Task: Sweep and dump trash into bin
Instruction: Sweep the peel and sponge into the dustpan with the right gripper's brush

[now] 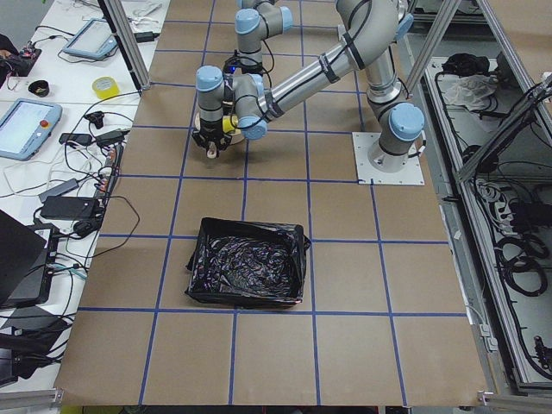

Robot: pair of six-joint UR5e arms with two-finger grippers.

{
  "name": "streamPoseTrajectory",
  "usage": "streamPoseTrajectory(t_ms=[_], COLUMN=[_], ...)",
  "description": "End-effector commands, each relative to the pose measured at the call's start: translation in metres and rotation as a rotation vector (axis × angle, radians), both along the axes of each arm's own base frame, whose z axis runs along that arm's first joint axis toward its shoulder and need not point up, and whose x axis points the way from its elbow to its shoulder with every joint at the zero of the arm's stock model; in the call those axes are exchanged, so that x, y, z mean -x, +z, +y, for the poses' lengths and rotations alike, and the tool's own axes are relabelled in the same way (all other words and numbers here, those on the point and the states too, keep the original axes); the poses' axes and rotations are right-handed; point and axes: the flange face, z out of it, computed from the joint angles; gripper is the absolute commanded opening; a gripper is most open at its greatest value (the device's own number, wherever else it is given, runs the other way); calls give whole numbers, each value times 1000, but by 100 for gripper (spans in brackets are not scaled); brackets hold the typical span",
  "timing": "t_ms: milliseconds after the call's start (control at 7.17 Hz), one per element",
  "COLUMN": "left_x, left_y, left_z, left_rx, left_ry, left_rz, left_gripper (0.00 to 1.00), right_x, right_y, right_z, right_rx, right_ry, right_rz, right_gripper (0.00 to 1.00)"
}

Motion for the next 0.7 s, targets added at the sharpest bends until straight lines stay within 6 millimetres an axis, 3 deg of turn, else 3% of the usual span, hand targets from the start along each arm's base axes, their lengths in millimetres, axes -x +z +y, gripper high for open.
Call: streamPoseTrajectory(t_ms=[0, 279, 418, 558], left_x=[-1, 0, 2, 5], left_y=[6, 7, 5, 3], left_z=[2, 7, 17, 28], left_rx=[2, -7, -18, -31], left_ry=[-20, -31, -32, -30], left_rz=[-5, -8, -7, -45], left_gripper=[0, 0, 0, 0], right_x=[13, 70, 97, 114], right_y=[16, 49, 56, 49], right_z=[-1, -14, -9, 7], right_rx=[-12, -65, -115, -150], right_ry=[-10, -61, -79, -112], right_rz=[19, 89, 120, 141], right_gripper=[0, 0, 0, 0])
